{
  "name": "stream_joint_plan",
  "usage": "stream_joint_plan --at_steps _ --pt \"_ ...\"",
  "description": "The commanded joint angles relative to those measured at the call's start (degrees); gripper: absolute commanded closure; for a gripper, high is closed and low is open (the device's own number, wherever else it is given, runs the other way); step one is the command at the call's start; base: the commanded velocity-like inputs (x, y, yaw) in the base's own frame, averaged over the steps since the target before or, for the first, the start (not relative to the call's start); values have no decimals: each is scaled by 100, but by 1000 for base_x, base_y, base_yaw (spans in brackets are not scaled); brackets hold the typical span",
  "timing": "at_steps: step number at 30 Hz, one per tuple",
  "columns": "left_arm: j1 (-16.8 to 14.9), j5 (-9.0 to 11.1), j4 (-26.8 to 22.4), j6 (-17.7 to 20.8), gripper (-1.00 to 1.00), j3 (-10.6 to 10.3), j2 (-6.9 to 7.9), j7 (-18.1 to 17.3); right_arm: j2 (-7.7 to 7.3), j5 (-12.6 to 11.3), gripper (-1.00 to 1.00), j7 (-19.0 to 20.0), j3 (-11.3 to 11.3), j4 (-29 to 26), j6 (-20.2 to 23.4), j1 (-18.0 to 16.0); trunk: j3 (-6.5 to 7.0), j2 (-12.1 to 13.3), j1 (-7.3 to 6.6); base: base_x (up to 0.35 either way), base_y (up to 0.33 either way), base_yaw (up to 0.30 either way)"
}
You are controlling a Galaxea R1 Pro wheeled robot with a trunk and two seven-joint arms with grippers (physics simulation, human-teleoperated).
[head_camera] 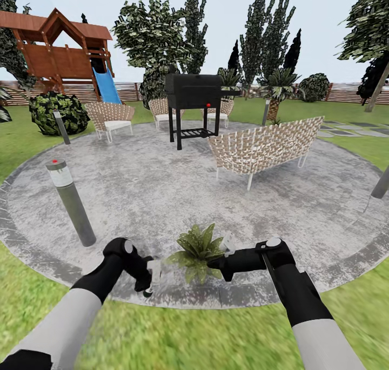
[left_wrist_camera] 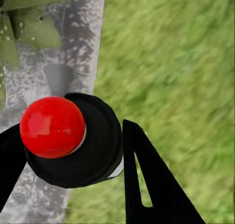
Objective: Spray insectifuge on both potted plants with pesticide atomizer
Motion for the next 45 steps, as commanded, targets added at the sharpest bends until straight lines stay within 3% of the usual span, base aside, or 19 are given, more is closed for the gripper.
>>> stream_joint_plan --at_steps 1,3,4,5,7,9,11,12,13,14,17,20,22,23,26,29,41,43,45 --pt "-2 -1 -9 67 100 49 194 -24 1 35 100 33 8 -8 50 -3 -6 -3 -1 0 0 0" --pt "2 49 -8 76 100 665 628 -32 -9 41 100 29 73 -8 48 -2 -6 -3 -1 0 0 0" --pt "11 72 -8 78 100 1205 728 -36 -10 43 100 18 82 -2 47 2 -6 -3 -1 0 0 0" --pt "44 78 -8 74 100 2111 791 -28 -13 46 100 4 87 14 43 15 -6 -3 -1 0 0 0" --pt "92 78 -6 67 100 3131 815 -12 -41 51 100 -31 70 159 37 44 -6 -3 -1 0 0 0" --pt "146 82 4 62 100 3911 803 19 -70 53 100 -61 8 618 1 54 -6 -3 -1 0 0 0" --pt "269 91 98 44 100 4605 727 200 -275 53 100 -169 -657 1253 -58 58 -6 -3 -1 0 0 0" --pt "397 101 194 12 100 4926 679 421 -477 53 -100 -225 -1283 1565 -221 59 -6 -3 -1 0 0 0" --pt "523 107 347 -101 100 5164 603 758 -649 53 -100 -261 -1964 1911 -664 59 -6 -3 -1 0 0 0" --pt "613 107 540 -288 100 5288 554 1093 -744 53 -100 -286 -2564 2172 -1194 59 -6 -3 -1 0 0 0" --pt "900 109 1198 -870 100 5397 512 1869 -947 65 -100 -516 -3846 2645 -2081 59 -6 -3 -1 0 0 0" --pt "1118 114 1662 -1118 100 5419 504 2535 -1042 65 -100 -1380 -4295 2959 -2448 65 -6 -3 -1 0 0 0" --pt "1349 166 1908 -1221 100 5424 502 3093 -1071 63 -100 -2334 -4524 3237 -2866 73 -6 -3 -1 0 0 0" --pt "1416 265 1959 -1240 100 5428 502 3328 -1073 63 -100 -2788 -4704 3363 -3004 74 -6 -3 -1 0 0 0" --pt "1668 1188 2418 -1264 100 5567 508 4159 -1034 62 -100 -4296 -5598 3579 -3217 77 -6 -3 -1 0 0 0" --pt "1726 1528 2855 -1265 100 5604 510 4492 -1037 62 -100 -4533 -5774 3607 -3208 77 -6 -3 -1 0 0 0" --pt "1747 1594 3300 -1658 100 5611 510 4568 -1017 62 -100 -4744 -5820 3620 -3191 77 -6 -3 -1 0 0 0" --pt "1747 1600 3307 -1670 100 5616 510 4575 -1010 59 -100 -5253 -5832 3621 -3188 77 -6 -3 -1 0 0 0" --pt "1747 1611 3312 -1676 100 5620 510 4580 -998 53 -100 -6571 -5854 3618 -3185 77 -6 -3 -1 0 0 0"
